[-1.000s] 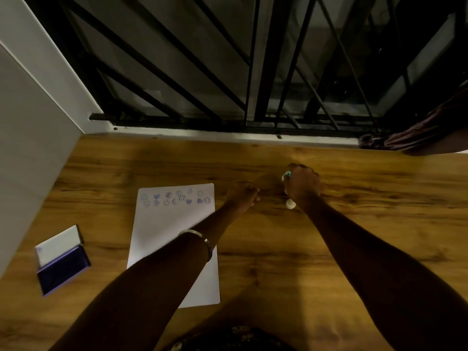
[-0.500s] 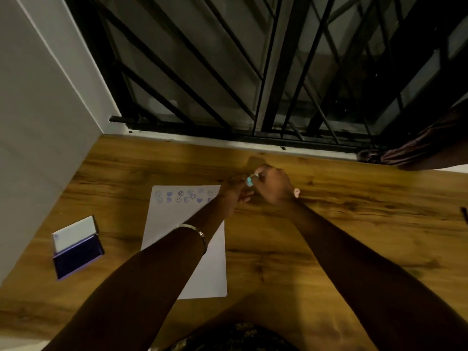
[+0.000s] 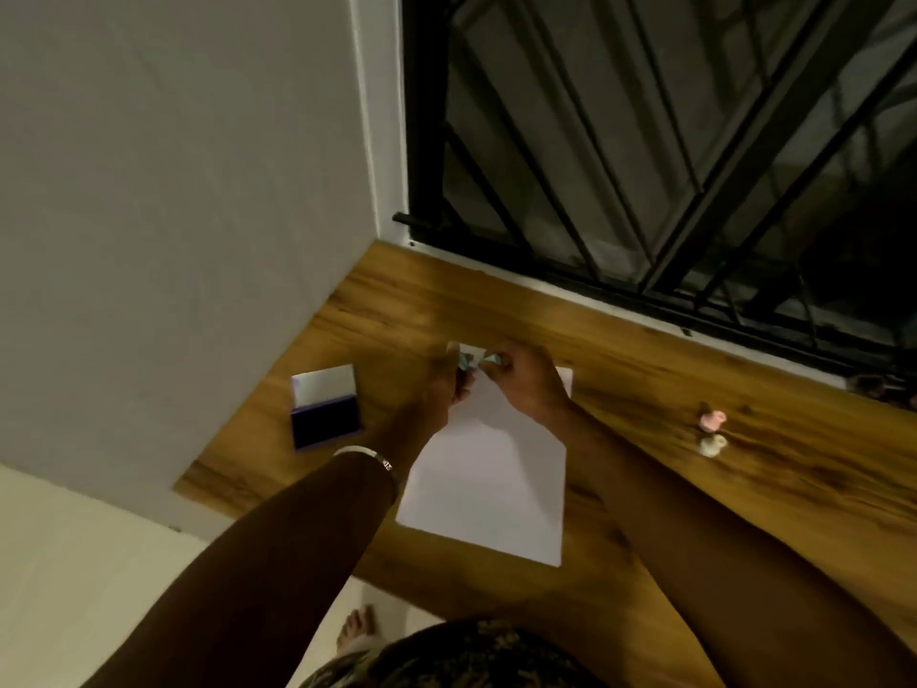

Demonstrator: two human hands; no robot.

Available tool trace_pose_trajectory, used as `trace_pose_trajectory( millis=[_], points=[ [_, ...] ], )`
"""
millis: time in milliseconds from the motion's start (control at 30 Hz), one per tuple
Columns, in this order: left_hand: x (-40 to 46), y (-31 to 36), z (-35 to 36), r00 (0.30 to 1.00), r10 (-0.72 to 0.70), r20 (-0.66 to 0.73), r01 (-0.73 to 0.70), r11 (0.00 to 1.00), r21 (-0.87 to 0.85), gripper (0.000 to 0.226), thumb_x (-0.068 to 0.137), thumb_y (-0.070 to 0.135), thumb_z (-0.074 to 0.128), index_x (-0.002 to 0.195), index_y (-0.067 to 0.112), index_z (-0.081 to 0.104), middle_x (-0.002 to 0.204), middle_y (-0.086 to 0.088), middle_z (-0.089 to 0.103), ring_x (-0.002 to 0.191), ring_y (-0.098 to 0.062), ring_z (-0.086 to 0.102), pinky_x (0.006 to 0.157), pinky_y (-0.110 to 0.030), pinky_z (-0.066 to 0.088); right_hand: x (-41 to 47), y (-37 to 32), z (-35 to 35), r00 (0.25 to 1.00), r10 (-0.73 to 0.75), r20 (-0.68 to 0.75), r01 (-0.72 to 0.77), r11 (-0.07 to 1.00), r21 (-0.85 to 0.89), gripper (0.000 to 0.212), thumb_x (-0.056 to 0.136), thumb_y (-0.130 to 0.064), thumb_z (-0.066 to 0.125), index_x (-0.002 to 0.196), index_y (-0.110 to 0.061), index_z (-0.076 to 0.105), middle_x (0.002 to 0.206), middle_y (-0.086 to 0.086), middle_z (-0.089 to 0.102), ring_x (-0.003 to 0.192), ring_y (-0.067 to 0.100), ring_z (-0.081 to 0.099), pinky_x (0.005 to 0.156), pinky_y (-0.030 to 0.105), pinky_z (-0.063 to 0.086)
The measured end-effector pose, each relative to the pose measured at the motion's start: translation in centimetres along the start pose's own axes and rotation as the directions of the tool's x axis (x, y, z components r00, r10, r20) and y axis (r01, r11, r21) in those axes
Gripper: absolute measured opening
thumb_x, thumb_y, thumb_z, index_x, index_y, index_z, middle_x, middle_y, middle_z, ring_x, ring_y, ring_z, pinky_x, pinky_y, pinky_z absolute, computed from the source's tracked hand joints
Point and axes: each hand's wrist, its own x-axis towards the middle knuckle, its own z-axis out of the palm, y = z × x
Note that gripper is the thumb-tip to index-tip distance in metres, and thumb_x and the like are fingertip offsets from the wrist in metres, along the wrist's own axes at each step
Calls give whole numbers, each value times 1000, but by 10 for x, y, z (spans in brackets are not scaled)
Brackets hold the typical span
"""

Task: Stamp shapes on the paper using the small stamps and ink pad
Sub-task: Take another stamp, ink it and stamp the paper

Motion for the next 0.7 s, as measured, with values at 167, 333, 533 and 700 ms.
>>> trace_pose_trajectory(
  millis=[167,333,533,700],
  points=[
    [3,12,-99,915,176,-364,-117,977,179,50,99,45,38,109,4,65,105,-15,69,101,-33,64,86,-39,51,7,-61,46,980,-63,188,74,996,-55,30,90,-35,64,114,-18,65,116,7,69,107,26,65,89,38,55],
    [4,12,-192,886,195,-420,-109,969,220,51,96,50,37,110,7,60,107,-16,69,98,-35,66,92,-47,53,7,-118,93,919,-126,374,195,969,-152,25,92,-37,57,113,-23,62,120,5,65,106,27,62,88,38,54],
    [-10,4,-233,828,282,-484,-136,939,315,41,96,45,43,100,14,69,101,-11,70,78,-20,55,73,-29,40,1,-164,135,891,-170,421,315,900,-302,34,91,-40,59,114,-14,59,118,11,64,106,32,62,87,44,56],
    [-17,-5,-241,863,381,-332,-235,884,405,36,100,40,39,101,14,66,101,-13,70,87,-27,64,75,-34,51,-5,-173,153,863,-161,479,375,839,-394,34,94,-38,54,115,-12,60,118,15,64,102,34,63,81,42,53]
  ],
)
